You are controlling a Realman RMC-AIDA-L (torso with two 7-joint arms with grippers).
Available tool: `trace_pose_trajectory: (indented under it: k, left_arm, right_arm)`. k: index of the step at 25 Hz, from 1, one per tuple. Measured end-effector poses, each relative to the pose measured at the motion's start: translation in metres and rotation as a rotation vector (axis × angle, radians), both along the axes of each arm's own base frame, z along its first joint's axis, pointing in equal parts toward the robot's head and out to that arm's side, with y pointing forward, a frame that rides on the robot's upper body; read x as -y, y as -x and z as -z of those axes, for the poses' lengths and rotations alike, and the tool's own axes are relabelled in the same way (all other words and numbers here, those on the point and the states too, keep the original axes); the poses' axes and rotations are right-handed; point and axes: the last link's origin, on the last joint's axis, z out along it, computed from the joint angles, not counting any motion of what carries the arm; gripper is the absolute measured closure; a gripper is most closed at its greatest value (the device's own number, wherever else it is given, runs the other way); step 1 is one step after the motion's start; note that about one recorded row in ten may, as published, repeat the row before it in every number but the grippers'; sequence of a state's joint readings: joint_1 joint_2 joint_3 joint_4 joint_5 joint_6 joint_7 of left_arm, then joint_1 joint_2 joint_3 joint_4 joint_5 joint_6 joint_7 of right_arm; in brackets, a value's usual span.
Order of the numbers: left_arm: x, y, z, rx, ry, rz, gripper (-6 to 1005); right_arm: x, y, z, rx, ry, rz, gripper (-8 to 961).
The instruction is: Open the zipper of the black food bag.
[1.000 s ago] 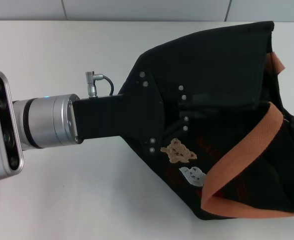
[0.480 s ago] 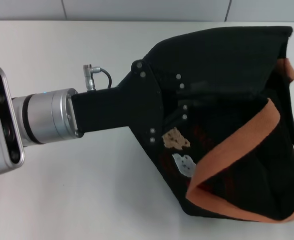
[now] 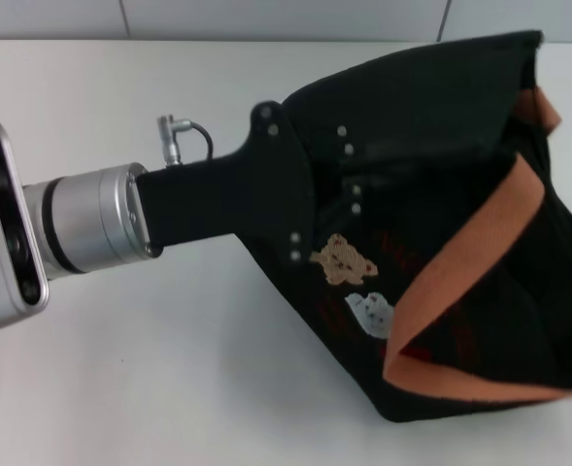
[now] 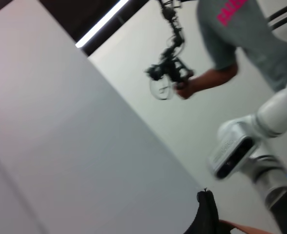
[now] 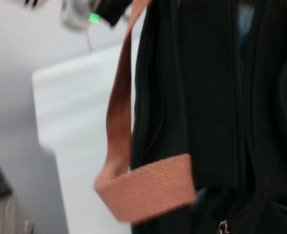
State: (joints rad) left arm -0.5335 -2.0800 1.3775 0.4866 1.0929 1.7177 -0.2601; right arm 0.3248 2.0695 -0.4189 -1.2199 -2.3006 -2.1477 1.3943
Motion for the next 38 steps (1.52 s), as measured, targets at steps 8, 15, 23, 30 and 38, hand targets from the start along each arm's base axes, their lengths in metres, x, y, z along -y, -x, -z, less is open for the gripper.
trace_pose_trajectory:
  k: [8, 15, 23, 30, 38]
  left_arm:
    - [0.004, 0.042, 0.001, 0.124, -0.035, -0.307, 906]
    - [0.024, 0.08, 0.003, 0.157, -0.04, -0.516, 905]
    - [0.042, 0.096, 0.004, 0.178, 0.025, -0.602, 905]
    - [0.049, 0.098, 0.001, 0.196, 0.027, -0.6, 776]
    - [0.064, 0.106, -0.022, 0.198, 0.129, -0.541, 352]
  right_arm:
    - [0.0, -0.006, -0.019, -0.338, -0.23, 0.047, 874]
    - [-0.007, -0.006, -0.015, -0.427, -0.288, 0.051, 626]
    - [-0.015, -0.001, -0.008, -0.434, -0.286, 0.029, 368]
    - [-0.006, 0.006, 0.005, -0.451, -0.234, -0.069, 209]
    - [-0.003, 0.012, 0.014, -0.448, -0.169, -0.113, 124]
